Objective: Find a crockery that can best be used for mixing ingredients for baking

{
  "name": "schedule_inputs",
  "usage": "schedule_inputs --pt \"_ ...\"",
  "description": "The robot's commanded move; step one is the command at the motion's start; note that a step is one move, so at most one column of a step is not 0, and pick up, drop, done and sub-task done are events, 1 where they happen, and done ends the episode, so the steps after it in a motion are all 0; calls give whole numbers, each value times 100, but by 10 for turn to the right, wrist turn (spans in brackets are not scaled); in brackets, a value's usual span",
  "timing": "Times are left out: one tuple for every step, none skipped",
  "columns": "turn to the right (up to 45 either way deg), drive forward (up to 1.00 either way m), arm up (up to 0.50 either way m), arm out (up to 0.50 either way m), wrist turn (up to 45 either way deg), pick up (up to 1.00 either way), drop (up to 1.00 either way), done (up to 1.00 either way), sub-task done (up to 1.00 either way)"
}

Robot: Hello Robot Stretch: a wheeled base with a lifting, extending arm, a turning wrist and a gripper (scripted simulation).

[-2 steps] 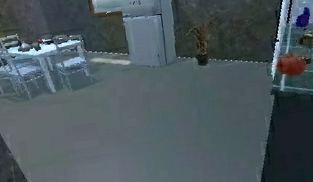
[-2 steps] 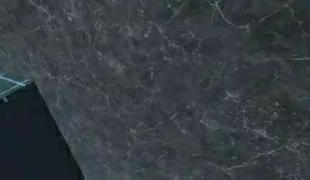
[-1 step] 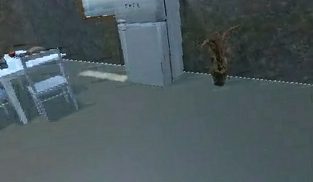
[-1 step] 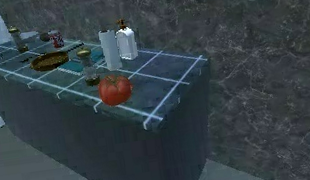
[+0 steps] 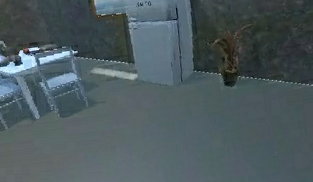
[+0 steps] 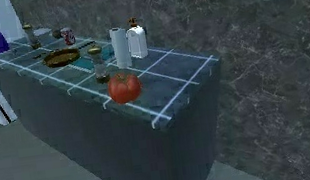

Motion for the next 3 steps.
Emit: schedule_inputs --pt "-240 0 0 0 0 0 0 0 0" --pt "0 10 0 0 0 0 0 0 0" --pt "360 0 0 0 0 0 0 0 0"
